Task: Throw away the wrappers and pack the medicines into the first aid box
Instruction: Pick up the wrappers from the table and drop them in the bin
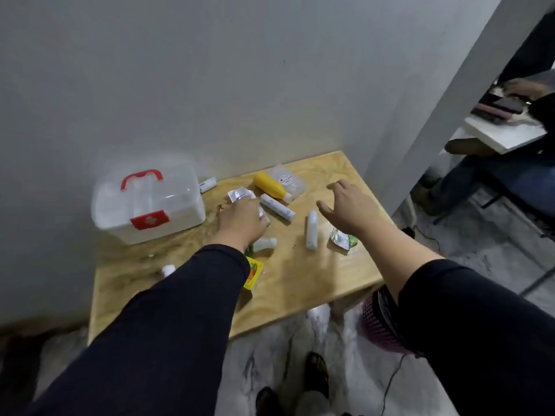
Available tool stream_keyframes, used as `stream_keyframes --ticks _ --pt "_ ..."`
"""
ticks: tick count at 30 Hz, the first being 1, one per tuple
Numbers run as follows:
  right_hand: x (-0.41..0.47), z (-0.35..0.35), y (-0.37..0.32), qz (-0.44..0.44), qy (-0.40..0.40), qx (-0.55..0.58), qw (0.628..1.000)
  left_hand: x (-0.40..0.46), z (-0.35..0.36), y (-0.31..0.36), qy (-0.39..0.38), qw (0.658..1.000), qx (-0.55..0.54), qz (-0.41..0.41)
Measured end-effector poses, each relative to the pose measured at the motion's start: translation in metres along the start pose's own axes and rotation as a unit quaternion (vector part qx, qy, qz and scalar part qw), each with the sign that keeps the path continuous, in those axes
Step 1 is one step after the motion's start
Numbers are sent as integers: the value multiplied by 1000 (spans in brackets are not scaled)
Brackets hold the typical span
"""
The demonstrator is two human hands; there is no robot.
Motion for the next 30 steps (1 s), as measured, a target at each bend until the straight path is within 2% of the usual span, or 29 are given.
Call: stream_keyframes --ticks 6,10,13,17,23,27,30 --pt "-17 55 30 38 -100 19 994 21 29 -1 -86 992 91 -23" --pt "-21 79 40 14 -119 13 993 37 45 2 -116 986 118 -39" --pt "-20 84 44 -13 -96 1 995 42 56 5 -139 978 146 -48" --pt "-14 86 50 -62 -59 -18 996 43 59 9 -93 982 157 -40" --pt "-7 84 56 -91 -5 -27 996 45 59 4 -54 984 166 -36" --pt "-2 81 62 -48 -20 -10 999 42 49 -3 -14 990 133 -50" --pt "-2 65 63 -17 0 21 1000 39 29 -9 39 992 110 -55"
Point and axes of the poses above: each hand's wrist, its own x-axis towards the middle knuckle, its own z-axis out of the palm, y = z × x, the point moved 7 cm from there along x, towards the middle knuckle, and after that the axes turned 8 degrees about -z, right-handed, at the moved point
